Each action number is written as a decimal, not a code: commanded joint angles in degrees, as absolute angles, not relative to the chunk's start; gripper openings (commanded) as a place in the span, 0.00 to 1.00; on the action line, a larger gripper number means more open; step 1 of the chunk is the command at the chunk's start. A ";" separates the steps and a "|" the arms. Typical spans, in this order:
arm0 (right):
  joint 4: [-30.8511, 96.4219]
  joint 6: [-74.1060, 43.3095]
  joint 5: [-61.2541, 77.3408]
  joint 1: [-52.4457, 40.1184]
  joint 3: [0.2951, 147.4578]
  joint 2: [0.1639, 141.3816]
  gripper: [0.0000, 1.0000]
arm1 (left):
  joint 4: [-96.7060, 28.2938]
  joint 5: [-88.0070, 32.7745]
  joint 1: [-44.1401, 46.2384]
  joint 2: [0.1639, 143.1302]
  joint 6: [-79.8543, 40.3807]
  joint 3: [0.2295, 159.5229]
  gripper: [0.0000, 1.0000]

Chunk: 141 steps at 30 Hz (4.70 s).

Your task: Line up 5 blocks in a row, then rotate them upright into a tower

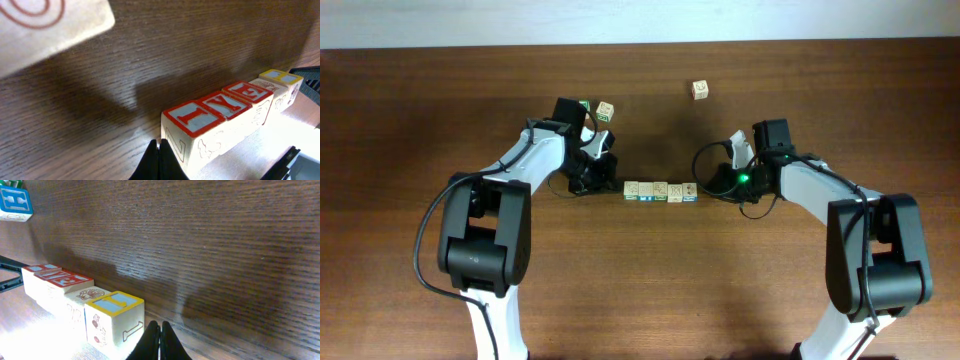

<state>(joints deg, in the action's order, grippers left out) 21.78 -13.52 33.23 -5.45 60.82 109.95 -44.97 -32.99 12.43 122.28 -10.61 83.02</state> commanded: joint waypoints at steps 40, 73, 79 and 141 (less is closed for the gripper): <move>22.24 -13.54 37.04 -6.11 59.99 110.43 0.05 | -44.21 -38.37 12.38 122.91 -8.08 82.54 0.00; 21.06 -12.49 43.03 -9.67 60.42 110.26 0.04 | -44.18 -38.41 12.38 122.91 -8.10 82.54 0.00; 20.95 -12.53 42.92 -11.79 61.82 109.86 0.04 | -44.21 -38.41 12.97 122.91 -8.10 82.54 0.00; 33.28 -17.50 29.06 -24.10 74.65 105.25 0.04 | -44.18 -38.20 15.03 122.91 -8.10 82.54 0.00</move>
